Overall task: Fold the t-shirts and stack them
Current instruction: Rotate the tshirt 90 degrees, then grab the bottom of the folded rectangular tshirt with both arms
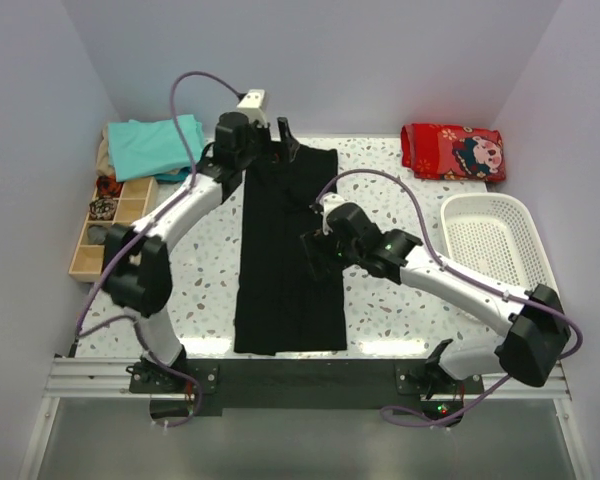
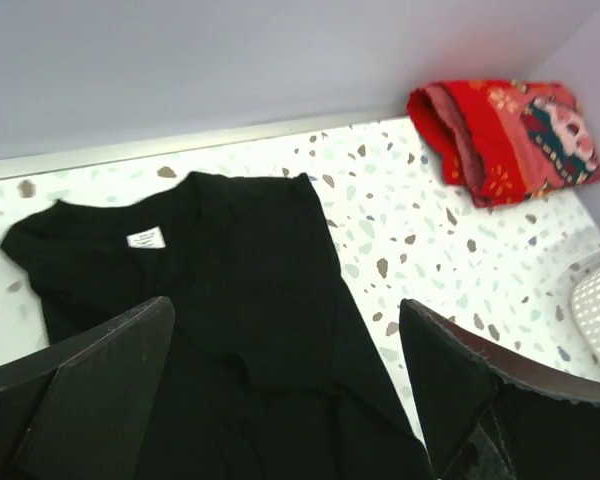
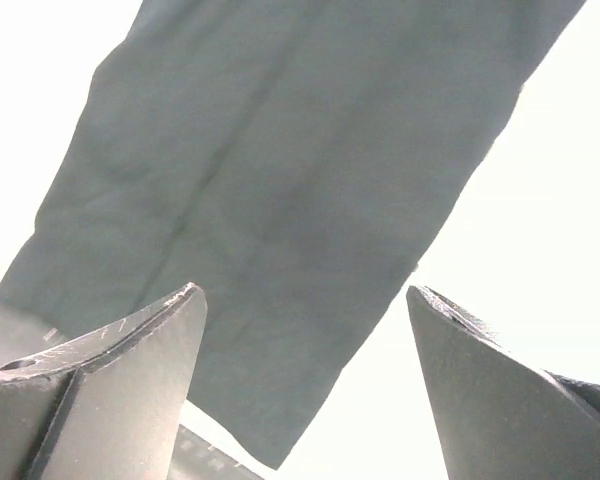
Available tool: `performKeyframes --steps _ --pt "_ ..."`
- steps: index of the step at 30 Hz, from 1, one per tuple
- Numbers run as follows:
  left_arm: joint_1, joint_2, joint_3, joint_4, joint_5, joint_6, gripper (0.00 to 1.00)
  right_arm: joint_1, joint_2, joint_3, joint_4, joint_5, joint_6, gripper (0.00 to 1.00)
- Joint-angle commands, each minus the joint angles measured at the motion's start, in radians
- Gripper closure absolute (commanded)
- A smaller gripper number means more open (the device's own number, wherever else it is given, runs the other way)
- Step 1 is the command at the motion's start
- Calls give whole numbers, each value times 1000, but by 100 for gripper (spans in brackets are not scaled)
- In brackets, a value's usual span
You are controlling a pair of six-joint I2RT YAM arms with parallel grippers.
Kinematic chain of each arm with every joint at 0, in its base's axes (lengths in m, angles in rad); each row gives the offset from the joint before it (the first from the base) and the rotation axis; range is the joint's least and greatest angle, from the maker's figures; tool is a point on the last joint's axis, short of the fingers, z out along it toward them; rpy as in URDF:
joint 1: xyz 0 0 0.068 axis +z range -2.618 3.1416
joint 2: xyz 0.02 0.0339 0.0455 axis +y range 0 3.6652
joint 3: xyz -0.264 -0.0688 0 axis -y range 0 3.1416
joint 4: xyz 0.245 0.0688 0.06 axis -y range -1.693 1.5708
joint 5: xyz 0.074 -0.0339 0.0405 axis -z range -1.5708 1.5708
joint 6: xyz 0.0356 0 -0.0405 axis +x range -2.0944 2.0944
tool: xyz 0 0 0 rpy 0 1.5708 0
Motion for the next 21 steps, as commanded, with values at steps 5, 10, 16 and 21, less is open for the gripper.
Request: performKeyframes --steps 5,10,16,21 --pt "-15 -495 -635 -104 -128 -194 0 -156 -96 -146 -87 77 65 14" --pt "-111 -772 -874 -283 -155 -327 1 -178 -126 -202 -118 36 113 13" --pt "-220 -1033 -1004 -519 -197 -527 2 -189 -130 -274 -73 -71 179 13" --pt "-262 -1191 -1099 -670 -189 -666 4 -195 -162 -345 -44 -130 214 13"
